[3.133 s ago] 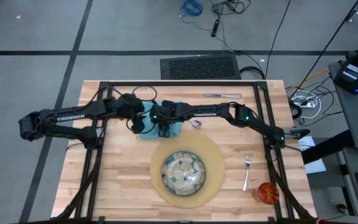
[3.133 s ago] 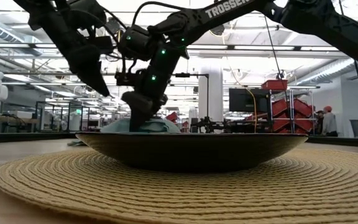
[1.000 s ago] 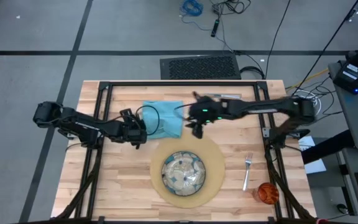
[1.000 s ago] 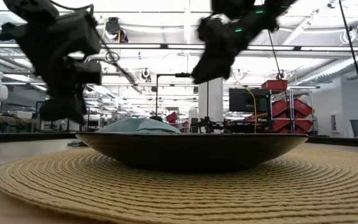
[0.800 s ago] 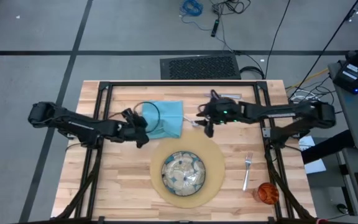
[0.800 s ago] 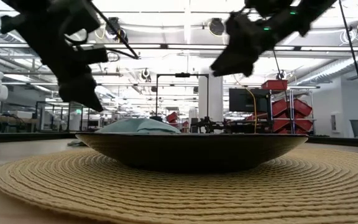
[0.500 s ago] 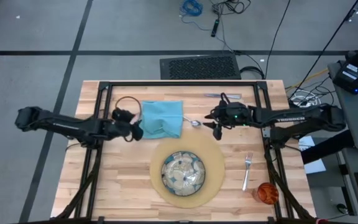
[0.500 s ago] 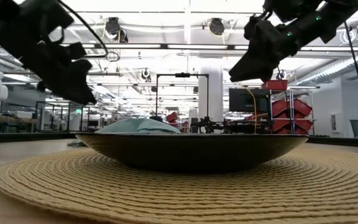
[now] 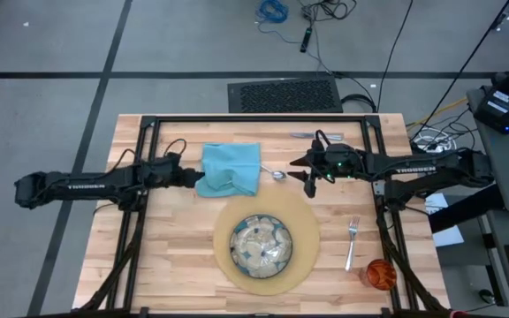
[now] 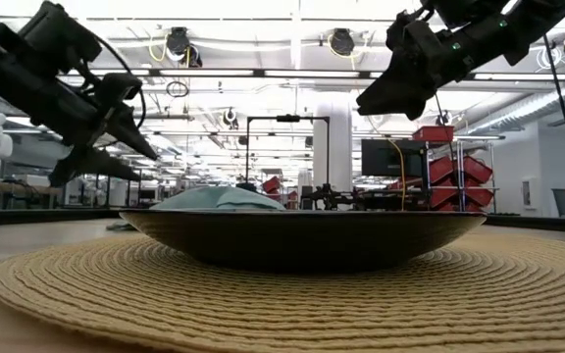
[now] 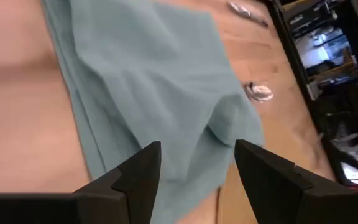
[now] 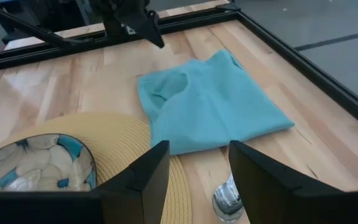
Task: Set table place
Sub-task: Fold the blue napkin
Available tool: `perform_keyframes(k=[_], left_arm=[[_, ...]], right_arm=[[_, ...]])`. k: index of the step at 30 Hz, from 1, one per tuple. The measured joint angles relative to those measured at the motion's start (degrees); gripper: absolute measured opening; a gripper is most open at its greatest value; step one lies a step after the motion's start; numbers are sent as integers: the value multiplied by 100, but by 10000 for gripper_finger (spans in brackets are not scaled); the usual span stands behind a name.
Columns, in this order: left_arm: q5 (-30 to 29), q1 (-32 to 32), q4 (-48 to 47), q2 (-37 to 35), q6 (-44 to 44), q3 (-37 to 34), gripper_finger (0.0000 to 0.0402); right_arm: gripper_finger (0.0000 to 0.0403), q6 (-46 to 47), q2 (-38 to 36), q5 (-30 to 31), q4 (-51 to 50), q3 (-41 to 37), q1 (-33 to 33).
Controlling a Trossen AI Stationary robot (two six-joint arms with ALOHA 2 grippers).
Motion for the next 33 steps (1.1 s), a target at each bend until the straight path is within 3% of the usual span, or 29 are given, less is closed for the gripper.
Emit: perform_keyframes(k=[6, 10, 13, 25, 30, 33], left_arm=[[676, 150, 2, 2, -1020, -390, 192], [716, 239, 701, 57, -1178, -490, 192], [713, 398, 649, 212, -1215, -512, 192], [1344, 689, 2246, 2406, -1203, -411, 192], [1315, 720, 3147, 3144, -1017, -130, 192], [1313, 723, 3190, 3453, -883, 79, 192]], right_arm=[[157, -104, 0, -7, 0, 0, 2], [157, -221, 1, 11, 1, 0, 2], [157, -319, 2, 19, 37, 0, 2], [157, -432, 2, 26, 350, 0, 2], [157, -432, 2, 22, 284, 0, 2], [157, -432, 4, 2, 250, 0, 2]])
